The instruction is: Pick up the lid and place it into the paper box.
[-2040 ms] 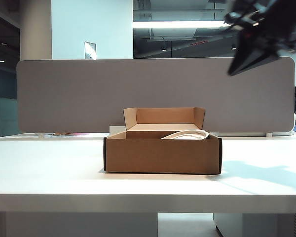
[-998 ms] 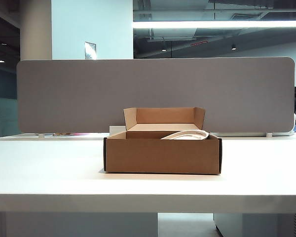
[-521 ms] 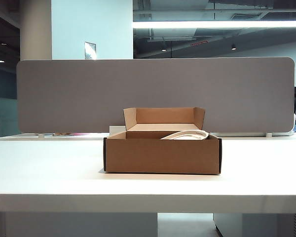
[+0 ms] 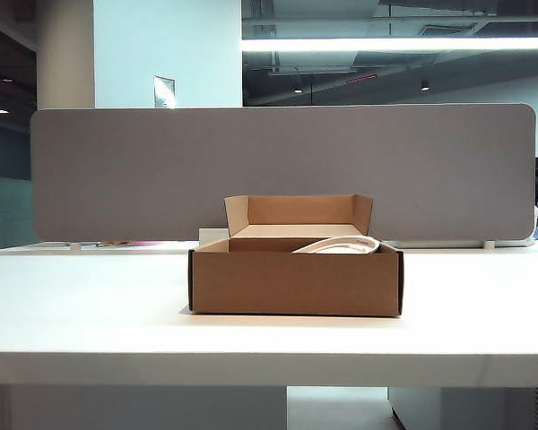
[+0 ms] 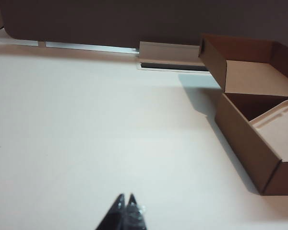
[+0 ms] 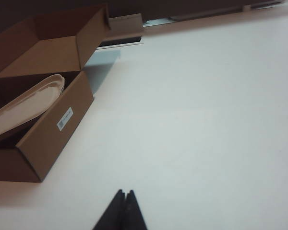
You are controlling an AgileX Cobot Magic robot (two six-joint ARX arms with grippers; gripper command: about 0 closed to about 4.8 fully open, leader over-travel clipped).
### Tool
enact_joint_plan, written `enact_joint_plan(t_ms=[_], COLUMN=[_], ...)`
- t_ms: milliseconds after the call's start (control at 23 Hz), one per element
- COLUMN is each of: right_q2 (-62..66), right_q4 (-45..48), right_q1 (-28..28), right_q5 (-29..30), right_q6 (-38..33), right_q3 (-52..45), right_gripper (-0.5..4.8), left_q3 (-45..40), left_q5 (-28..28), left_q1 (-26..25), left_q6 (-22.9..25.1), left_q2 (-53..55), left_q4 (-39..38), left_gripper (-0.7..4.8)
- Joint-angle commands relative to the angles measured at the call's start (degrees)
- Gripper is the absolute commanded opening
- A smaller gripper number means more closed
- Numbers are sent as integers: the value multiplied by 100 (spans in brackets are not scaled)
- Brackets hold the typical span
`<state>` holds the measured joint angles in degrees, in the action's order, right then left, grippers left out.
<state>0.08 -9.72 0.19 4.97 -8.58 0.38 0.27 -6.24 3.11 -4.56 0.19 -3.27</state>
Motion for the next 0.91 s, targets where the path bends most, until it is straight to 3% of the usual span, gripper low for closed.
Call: enact_joint_plan(t_ms=[43,564,911], right_q2=[-11,0,0], right_q4=[162,452,297], right_q1=[7,15,13], right_q5=[-170,-330,-125], right_q6=[153,184,1005], right_q3=[-37,-35,-37], right_gripper=[-9,-8,-9], left_q3=[17,17,17], left_q5=[-24,-24,-24], left_q1=[7,7,7], left_q6=[0,0,0], left_q2=[4,4,4], left_q4=[52,52,52], left_gripper=[-5,-5,-5])
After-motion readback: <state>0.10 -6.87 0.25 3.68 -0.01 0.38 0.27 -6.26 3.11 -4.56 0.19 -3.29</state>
